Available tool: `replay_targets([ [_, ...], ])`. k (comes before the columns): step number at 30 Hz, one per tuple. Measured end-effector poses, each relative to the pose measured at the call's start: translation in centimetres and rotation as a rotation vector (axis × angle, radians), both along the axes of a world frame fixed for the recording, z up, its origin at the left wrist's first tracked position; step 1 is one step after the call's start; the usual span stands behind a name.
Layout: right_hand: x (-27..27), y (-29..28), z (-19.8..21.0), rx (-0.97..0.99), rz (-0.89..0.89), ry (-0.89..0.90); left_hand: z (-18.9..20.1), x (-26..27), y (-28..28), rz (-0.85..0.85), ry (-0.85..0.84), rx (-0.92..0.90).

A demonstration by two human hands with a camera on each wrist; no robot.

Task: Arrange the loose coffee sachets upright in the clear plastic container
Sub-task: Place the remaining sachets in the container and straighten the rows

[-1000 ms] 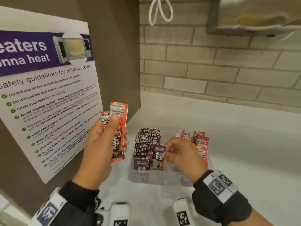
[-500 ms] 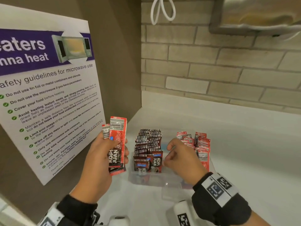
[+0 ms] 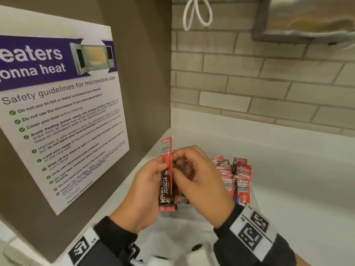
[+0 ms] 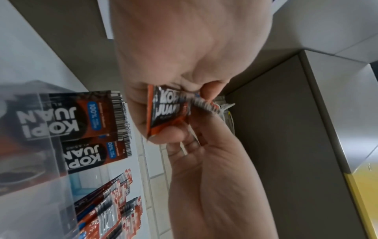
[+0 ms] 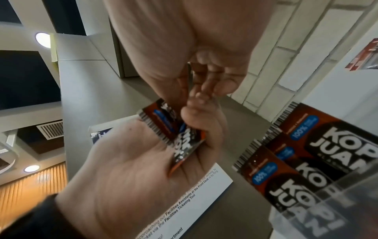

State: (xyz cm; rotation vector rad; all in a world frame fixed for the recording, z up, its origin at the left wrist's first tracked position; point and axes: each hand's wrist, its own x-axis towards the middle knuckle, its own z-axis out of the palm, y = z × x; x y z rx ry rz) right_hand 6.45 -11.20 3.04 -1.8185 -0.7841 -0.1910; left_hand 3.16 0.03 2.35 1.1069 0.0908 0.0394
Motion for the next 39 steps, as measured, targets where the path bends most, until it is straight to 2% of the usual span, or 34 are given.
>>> replay_targets([
  [4,-0.1,-0.2,0.0,-0.072,-0.041,-0.122,-0.1,-0.1,-0.1,-0.064,0.043,0.069],
  [9,0.2,-0.7,0.8,-0.364,-0.063,-0.453,-0.1,-0.1,-0.1,-0.189,0.068,0.078],
  [13,0.6,-1.5,1.6,-0.395,-0.055,-0.465,0.2,-0.3,0.1,-0.235,0.046,0.047],
  [16,1.1,-2.2,2.2,-0.380,-0.121,-0.482,0.1,-0.4,0.4,-0.201,-0.011,0.063],
  [20,1.3,-2.5,2.4,-0.244,-0.104,-0.363,0.1,-0.3,1.0,-0.092,-0.009,0.054],
  [24,1.4,-2.5,2.9,-0.029,-0.079,-0.215,-0.2,-0.1,1.3,-0.077,-0.031,-0.013],
  [28,2.1,-2.8,2.7,0.130,-0.078,0.146,-0.1,-0.2,1.9,0.096,-0.133,-0.161],
  [32,1.9,-2.4,1.6,0.156,0.007,0.416,0.7,-0.2,1.7,0.227,-0.152,0.033],
  [39,1.1,-2.4,1.9,-0.052,0.006,0.311,0.9,0.7,1.2,0.321,-0.260,0.367],
])
